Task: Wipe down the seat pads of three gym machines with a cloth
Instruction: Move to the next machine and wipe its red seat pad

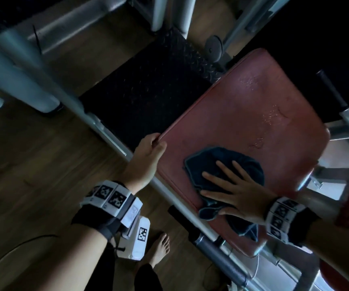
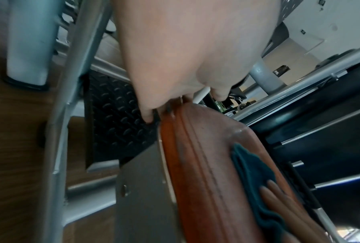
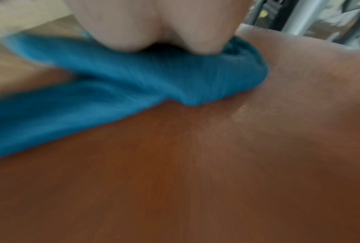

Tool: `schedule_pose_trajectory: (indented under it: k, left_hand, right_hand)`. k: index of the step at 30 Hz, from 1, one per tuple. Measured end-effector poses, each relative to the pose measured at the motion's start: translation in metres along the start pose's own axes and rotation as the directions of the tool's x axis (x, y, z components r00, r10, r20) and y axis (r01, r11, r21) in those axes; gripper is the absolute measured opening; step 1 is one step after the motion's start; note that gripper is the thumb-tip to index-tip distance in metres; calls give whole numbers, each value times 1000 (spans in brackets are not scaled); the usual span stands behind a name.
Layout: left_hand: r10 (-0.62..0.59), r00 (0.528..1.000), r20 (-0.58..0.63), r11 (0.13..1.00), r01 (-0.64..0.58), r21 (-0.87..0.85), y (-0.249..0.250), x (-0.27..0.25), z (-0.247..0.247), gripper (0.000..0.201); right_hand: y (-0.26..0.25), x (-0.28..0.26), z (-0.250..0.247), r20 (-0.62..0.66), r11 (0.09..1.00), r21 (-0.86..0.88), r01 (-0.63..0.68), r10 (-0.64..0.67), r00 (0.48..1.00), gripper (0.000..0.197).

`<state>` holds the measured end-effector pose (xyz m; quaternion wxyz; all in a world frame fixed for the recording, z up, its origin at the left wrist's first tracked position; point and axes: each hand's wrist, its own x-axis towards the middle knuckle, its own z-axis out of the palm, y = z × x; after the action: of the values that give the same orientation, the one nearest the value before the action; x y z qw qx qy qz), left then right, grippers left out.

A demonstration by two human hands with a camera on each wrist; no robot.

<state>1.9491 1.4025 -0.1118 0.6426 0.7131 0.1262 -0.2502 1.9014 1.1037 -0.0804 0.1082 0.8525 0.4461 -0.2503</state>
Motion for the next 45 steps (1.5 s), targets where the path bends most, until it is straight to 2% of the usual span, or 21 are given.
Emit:
schedule_pose_trajectory:
  k: [2,4,8,13,18,20,23,27,31,34,38,41,45]
  left_hand:
    - [7,1000,-27,996,-5,85,9,11,14,54]
    - [-48,998,-41,978,55,203,20,23,24,59]
    - [-200,975,-94,944,217,248,34,34,37,54]
    - [-214,948,-236,866,296,403,36,36,48,55]
    - [-204,952,-227,785,297,543,35,30,53,62]
    - [-206,953,-222,786,296,543,38,32,52,61]
    - [-245,956,-163,793,294,534,40,37,47,61]
    - [-266,955,-132,787,294,542,44,36,45,58]
    - [-290,952,-104,791,299,534,49,36,42,57]
    - [-305,949,-84,798,303,521,51,36,40,57]
    - [-314,948,-47,810,293,507,51,37,38,60]
    - [-342,939,-33,792,307,528,54,38,37,61]
    - [-373,926,-62,687,321,652,67,40,40,71]
  right_hand:
    - [7,15,-3,-38,1000,27,-6,7,999,65]
    - [15,26,-7,-80,996,80,-37,44,996,65]
    - [30,51,-15,-147,944,244,-221,261,954,68]
    - [62,91,-30,-161,767,470,-437,562,811,66]
    - [95,128,-47,-103,576,562,-594,761,640,63]
    - [102,135,-53,-80,532,590,-607,787,612,62]
    - [103,133,-62,-72,537,589,-604,779,622,58]
    - [83,111,-59,-134,638,515,-572,719,682,58]
    - [32,79,-38,-133,703,426,-570,671,729,58]
    - [-13,46,-19,-122,718,414,-559,653,748,65]
    - [-47,-2,-2,-76,738,414,-534,612,787,60]
    - [-52,-28,3,-21,671,462,-580,662,750,65]
    - [-46,-31,2,49,536,553,-638,743,667,92]
